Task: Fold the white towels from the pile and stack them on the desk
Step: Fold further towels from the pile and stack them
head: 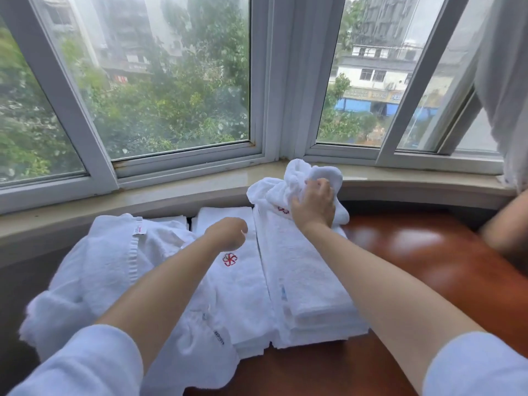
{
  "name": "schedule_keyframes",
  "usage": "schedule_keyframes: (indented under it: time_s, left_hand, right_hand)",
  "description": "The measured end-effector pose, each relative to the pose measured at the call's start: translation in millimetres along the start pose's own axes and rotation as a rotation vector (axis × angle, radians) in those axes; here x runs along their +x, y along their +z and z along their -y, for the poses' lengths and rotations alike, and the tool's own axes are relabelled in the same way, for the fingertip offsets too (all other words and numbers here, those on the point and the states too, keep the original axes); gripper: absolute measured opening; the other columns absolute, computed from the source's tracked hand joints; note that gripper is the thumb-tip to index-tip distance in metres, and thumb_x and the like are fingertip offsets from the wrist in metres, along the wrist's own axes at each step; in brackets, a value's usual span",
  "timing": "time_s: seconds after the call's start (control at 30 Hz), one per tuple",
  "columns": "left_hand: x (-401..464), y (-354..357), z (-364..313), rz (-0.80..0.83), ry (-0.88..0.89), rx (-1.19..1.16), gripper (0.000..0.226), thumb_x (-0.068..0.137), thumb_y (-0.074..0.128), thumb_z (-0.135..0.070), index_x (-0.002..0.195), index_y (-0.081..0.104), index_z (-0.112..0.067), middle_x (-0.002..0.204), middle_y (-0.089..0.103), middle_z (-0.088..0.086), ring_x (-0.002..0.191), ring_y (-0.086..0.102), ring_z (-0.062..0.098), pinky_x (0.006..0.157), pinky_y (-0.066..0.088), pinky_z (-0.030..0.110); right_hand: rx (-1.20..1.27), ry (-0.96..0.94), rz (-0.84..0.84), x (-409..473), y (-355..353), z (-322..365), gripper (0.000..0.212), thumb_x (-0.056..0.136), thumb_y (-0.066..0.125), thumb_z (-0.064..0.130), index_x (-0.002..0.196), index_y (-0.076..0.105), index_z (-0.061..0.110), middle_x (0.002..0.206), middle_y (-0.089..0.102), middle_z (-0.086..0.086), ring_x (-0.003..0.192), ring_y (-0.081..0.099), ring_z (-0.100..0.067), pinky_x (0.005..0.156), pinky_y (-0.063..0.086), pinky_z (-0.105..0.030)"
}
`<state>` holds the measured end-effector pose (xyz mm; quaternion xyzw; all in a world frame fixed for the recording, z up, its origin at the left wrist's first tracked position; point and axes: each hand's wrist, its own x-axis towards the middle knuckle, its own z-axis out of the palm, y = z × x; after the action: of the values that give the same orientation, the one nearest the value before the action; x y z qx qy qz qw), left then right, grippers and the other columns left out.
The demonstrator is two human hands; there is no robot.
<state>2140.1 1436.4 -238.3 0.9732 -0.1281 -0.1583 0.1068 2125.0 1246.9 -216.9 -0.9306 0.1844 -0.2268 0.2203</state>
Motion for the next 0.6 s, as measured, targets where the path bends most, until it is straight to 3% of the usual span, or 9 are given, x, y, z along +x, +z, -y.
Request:
schedule_keyframes:
  time_s: [0.13,0.23,0.3,0.4,0.47,0.6]
  left_hand:
    - [9.9,-5.2,-17.1,-0.079,-0.061,-0.217,0.046,0.088,0.032,-0.004,0.121,0.059,-0.023,0.130,0.056,-0.001,0.117,0.051,0.019,0.095,0.048,0.037]
    - [16.8,-2.8,-29.4,-0.145,-0.099,-0.386,0.045,0.087,0.033,-0.003,0.115,0.063,-0.020,0.124,0.060,0.001,0.112,0.055,0.019,0.094,0.050,0.038]
    - [20.2,3.3,-33.5,-0.189,-0.119,-0.448,0.042,0.087,0.034,-0.004,0.113,0.063,-0.020,0.119,0.062,0.000,0.106,0.057,0.019,0.091,0.051,0.038]
    - [20.9,15.1,-32.7,-0.233,-0.170,-0.487,0.040,0.087,0.036,-0.004,0.113,0.062,-0.021,0.113,0.062,-0.001,0.099,0.058,0.018,0.085,0.051,0.033]
    - [16.2,18.4,-32.9,-0.258,-0.192,-0.559,0.040,0.088,0.037,-0.002,0.114,0.061,-0.020,0.113,0.062,0.001,0.098,0.060,0.020,0.082,0.050,0.031]
    - [1.0,10.9,-40.0,-0.295,-0.135,-0.603,0.049,0.085,0.041,-0.002,0.128,0.052,-0.023,0.114,0.058,-0.001,0.088,0.058,0.016,0.068,0.046,0.027]
  right_hand:
    - [0.026,0.200,0.187,25.9,2.0,-15.1,0.090,0.083,0.054,0.063,0.151,0.009,0.027,0.157,0.004,-0.017,0.141,0.019,-0.034,0.112,0.026,-0.044]
    - [0.045,0.254,0.311,43.0,14.3,-20.1,0.105,0.076,0.053,0.072,0.152,-0.007,0.030,0.157,0.009,-0.013,0.140,0.024,-0.033,0.110,0.025,-0.046]
    - [-0.003,0.245,0.328,49.4,26.0,-19.4,0.099,0.078,0.048,0.070,0.152,-0.006,0.030,0.153,0.023,-0.009,0.131,0.036,-0.033,0.105,0.029,-0.047]
    - [0.078,0.270,0.256,51.2,36.2,-23.0,0.078,0.086,0.051,0.055,0.147,0.018,0.021,0.136,0.045,-0.012,0.121,0.043,-0.034,0.099,0.034,-0.048]
    - [0.257,0.297,0.206,48.1,33.6,-27.7,0.059,0.088,0.055,0.040,0.137,0.032,0.014,0.131,0.048,-0.014,0.120,0.042,-0.034,0.097,0.040,-0.048]
    - [0.488,0.278,0.101,39.3,6.4,-30.8,0.042,0.088,0.055,0.020,0.124,0.038,0.007,0.128,0.049,-0.017,0.122,0.041,-0.035,0.095,0.040,-0.042]
